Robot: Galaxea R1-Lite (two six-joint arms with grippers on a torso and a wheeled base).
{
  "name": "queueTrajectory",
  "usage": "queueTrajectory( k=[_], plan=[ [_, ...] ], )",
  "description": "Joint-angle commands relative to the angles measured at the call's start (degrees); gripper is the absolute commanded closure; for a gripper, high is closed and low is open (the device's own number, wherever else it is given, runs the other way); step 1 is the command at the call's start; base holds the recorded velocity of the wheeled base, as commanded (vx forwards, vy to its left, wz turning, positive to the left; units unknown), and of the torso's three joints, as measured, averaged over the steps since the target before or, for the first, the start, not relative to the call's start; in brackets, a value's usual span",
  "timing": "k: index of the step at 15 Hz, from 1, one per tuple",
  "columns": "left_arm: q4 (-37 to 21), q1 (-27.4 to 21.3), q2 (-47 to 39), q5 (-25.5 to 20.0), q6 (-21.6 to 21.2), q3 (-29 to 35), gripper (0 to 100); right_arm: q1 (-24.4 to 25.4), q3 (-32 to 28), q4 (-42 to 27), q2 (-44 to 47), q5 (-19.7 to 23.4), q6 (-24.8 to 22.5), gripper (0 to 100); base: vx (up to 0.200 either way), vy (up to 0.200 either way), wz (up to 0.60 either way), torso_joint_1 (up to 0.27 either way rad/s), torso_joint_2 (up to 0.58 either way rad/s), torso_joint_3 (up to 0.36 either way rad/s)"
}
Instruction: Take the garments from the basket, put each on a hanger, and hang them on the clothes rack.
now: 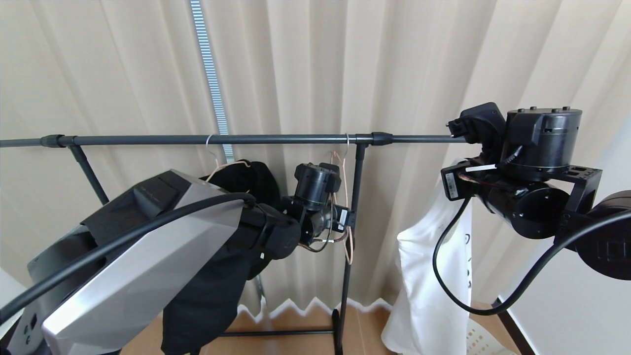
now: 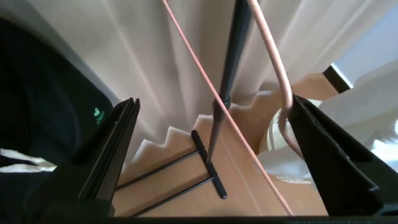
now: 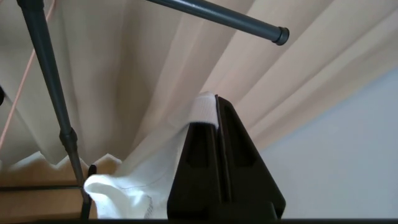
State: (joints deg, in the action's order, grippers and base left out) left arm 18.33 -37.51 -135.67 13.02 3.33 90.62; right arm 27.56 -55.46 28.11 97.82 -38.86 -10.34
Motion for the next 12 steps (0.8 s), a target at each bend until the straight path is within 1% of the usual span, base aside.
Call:
queueTrajectory(
  k=[1,3,4,8,9,12],
  plan=[
    [-0.67,-0.02,-2.41,0.87,0.01,-0.01,0,-0.05,-0.09,0.01,0.0,0.02,0.05,100,0.0,0.0,0.0,0.0,0.0,0.0],
    [-0.67,0.07,-3.2,2.19,-0.08,-0.01,0,-0.4,-0.09,0.01,0.0,0.02,0.05,100,0.0,0.0,0.0,0.0,0.0,0.0],
    [-0.67,0.16,-3.2,2.45,-0.08,-0.01,100,-0.4,-0.27,0.01,0.0,0.02,0.05,100,0.0,0.0,0.0,0.0,0.0,0.0],
    [-0.67,0.6,-1.18,3.33,0.01,-0.45,100,-0.4,-0.27,0.01,0.09,0.02,0.05,100,0.0,0.0,0.0,0.0,0.0,0.0],
    [-0.67,1.12,-0.39,4.56,0.01,-0.27,100,-0.4,-0.27,0.01,0.09,0.02,0.05,100,0.0,0.0,0.0,0.0,0.0,0.0],
    [-0.58,1.83,1.72,5.35,-0.08,-0.36,100,-0.4,-0.27,0.01,0.09,0.02,0.05,100,0.0,0.0,0.0,0.0,0.0,0.0]
  ],
)
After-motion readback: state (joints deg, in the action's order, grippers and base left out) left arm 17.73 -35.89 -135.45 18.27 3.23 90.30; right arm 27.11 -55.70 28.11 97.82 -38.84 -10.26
